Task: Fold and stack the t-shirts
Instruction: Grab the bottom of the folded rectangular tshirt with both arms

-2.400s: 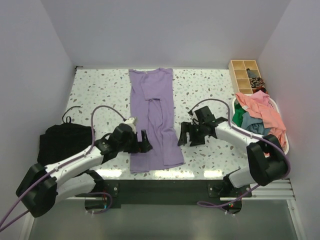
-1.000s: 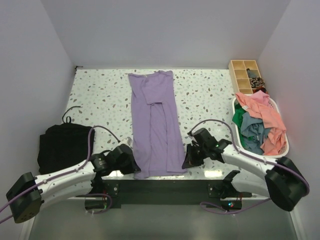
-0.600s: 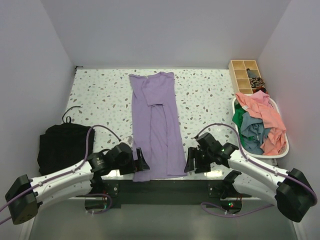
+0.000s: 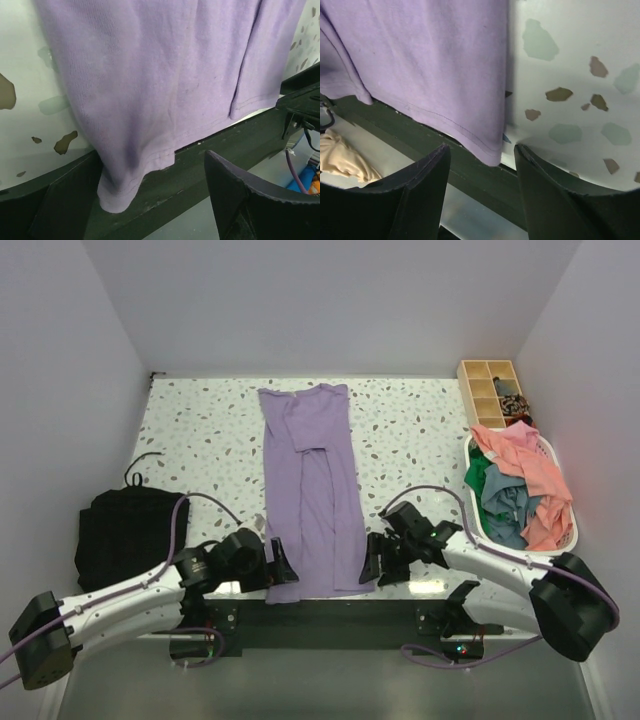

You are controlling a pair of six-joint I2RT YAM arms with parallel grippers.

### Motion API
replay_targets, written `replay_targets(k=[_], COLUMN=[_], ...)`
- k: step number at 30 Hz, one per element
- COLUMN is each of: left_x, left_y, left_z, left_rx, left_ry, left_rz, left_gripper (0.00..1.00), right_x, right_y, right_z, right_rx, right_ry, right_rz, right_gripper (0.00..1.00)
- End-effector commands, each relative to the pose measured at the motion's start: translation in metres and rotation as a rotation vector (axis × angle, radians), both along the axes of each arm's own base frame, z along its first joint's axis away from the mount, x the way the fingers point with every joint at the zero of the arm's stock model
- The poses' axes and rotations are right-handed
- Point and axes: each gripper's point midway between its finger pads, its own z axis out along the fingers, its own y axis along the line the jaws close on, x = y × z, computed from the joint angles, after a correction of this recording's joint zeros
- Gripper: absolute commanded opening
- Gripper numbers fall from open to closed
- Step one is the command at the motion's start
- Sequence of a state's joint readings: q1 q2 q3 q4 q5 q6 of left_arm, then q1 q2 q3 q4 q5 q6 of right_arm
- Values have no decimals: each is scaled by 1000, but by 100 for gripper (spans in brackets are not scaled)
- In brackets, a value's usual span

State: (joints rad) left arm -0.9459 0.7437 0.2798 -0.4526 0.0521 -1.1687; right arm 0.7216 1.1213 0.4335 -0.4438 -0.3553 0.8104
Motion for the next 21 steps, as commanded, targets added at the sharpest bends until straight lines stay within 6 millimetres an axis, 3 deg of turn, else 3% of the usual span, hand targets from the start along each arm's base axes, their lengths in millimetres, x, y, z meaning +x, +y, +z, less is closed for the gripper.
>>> replay_targets(k=[1, 2, 4, 5, 6, 8, 14, 21], left_x=[-31, -31, -31, -30, -30, -27, -9, 26], left_y=[40, 38, 36, 34, 33, 31, 13, -1], left_z=[-46, -45, -45, -44, -43, -40, -12, 23], left_rx=[218, 214, 211, 203, 199, 198, 171, 209], left_ry=[134, 132, 130, 126, 124, 114, 55, -64], left_rz=[-26, -31, -36, -33, -35, -30, -34, 1], left_gripper=[81, 74, 63, 41, 29, 0, 0, 0], right_x=[5, 5, 6, 7, 8, 13, 36, 62], right_y=[9, 10, 10, 11, 11, 14, 24, 25], right_z=[-8, -9, -9, -8, -7, 0, 31, 58], right_rx=[14, 13, 11, 14, 15, 30, 48, -17], right_ry=[-10, -2, -7, -14, -20, -49, -152, -256], right_rz=[16, 16, 19, 19, 21, 23, 37, 63], right_gripper=[55, 50, 28, 20, 0, 0, 0, 0])
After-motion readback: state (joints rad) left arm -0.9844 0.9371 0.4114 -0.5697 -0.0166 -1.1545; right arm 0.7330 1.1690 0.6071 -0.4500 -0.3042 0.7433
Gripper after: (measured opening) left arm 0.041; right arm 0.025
